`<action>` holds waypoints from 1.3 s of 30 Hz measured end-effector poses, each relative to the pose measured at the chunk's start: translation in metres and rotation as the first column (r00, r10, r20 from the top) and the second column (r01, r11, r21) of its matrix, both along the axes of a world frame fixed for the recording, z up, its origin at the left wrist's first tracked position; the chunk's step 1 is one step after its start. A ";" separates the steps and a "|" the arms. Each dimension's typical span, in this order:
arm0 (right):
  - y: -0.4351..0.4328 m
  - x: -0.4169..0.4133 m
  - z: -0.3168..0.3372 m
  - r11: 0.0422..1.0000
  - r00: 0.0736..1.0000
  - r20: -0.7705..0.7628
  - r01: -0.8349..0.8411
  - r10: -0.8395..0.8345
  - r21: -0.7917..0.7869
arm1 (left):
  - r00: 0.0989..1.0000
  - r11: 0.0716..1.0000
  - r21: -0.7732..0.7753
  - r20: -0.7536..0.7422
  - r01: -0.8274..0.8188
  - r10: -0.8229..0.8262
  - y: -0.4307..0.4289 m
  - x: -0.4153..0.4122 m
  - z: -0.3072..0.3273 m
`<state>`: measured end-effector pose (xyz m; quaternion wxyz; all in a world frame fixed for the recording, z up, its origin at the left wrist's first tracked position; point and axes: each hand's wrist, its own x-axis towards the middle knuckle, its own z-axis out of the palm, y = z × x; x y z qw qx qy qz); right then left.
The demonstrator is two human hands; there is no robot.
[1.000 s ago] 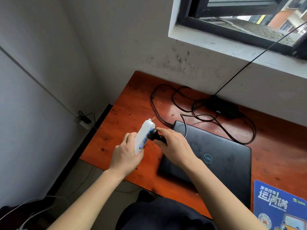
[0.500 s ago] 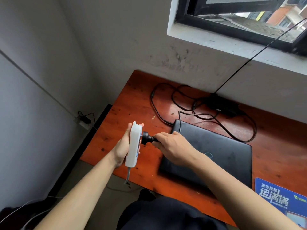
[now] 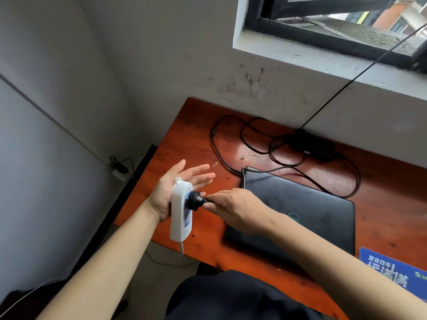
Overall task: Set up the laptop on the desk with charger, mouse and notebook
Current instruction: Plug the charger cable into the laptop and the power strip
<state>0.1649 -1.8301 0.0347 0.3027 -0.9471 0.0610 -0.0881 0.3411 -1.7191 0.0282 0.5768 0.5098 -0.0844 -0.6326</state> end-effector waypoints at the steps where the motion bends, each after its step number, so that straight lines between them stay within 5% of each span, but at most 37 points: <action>1: 0.002 0.001 0.002 1.000 1.000 0.006 -0.012 0.012 0.022 | 0.998 1.000 0.010 -0.062 -0.022 0.023 0.000 0.001 -0.002; 4: 0.007 0.003 0.006 0.996 0.999 0.017 -0.037 0.036 0.084 | 0.982 0.996 0.038 -0.170 -0.080 0.085 -0.004 0.005 -0.007; 8: 0.005 0.003 0.004 0.999 0.990 -0.143 0.011 -0.005 0.039 | 0.988 0.983 0.102 -0.006 -0.155 0.156 -0.009 0.003 -0.006; 16: -0.013 0.002 0.025 0.997 0.992 -0.103 -0.072 0.070 -0.016 | 0.953 0.971 0.184 0.289 -0.151 0.093 -0.028 0.002 0.004; 24: -0.016 0.011 0.021 0.994 0.995 -0.100 -0.021 0.010 -0.108 | 0.956 0.971 0.217 0.293 -0.100 0.033 -0.047 0.014 0.007; 28: -0.013 0.018 0.006 0.982 0.963 -0.229 0.166 -0.141 0.093 | 0.943 0.944 0.303 0.332 -0.130 0.024 -0.060 0.027 0.002; 33: -0.022 0.034 -0.009 0.841 0.911 -0.243 0.405 -0.334 0.359 | 0.871 0.897 0.357 0.487 -0.261 0.060 -0.046 0.025 -0.009; 37: -0.045 0.040 -0.024 0.663 0.808 -0.268 0.586 -0.525 0.466 | 0.832 0.944 0.328 0.536 -0.049 -0.143 -0.016 0.012 -0.037; 39: -0.052 0.046 -0.035 0.669 0.783 -0.261 0.619 -0.564 0.411 | 0.831 0.958 0.287 0.531 0.004 -0.163 -0.011 0.006 -0.048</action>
